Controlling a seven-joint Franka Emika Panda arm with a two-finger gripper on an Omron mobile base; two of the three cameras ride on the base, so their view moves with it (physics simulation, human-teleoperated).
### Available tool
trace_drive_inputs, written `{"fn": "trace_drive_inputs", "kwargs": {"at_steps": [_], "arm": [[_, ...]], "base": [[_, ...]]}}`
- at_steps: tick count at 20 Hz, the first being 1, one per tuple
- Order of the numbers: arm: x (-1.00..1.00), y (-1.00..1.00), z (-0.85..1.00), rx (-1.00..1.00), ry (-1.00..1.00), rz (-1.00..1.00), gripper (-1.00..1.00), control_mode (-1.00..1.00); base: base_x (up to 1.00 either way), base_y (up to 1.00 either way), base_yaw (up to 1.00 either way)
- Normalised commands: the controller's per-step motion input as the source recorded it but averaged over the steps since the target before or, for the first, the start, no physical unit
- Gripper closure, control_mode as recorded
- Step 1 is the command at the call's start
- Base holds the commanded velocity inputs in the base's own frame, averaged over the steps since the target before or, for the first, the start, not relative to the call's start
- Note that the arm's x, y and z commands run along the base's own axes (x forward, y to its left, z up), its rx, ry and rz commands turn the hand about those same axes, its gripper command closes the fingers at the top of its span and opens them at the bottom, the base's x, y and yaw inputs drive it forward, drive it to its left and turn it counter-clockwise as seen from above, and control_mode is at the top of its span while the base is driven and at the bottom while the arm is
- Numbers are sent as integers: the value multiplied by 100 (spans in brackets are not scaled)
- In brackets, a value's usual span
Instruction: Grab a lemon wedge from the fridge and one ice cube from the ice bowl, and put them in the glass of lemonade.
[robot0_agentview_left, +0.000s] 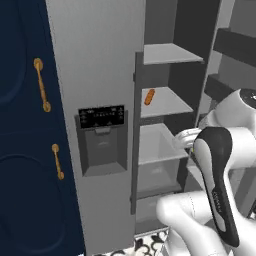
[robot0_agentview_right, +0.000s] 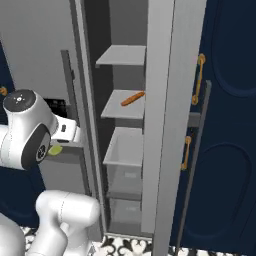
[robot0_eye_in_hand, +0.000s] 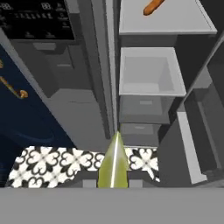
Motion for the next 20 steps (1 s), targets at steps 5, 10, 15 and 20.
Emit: {"fn": "trace_drive_inputs", "kwargs": {"at_steps": [5,10,15,20], "arm": [[0,0,0,0,0,0,100,100],[0,0,0,0,0,0,100,100],[0,0,0,0,0,0,100,100],[0,0,0,0,0,0,100,100]], "base": [[-32,83,59],[0,63,76],[0,43,80],[19,24,79]]}}
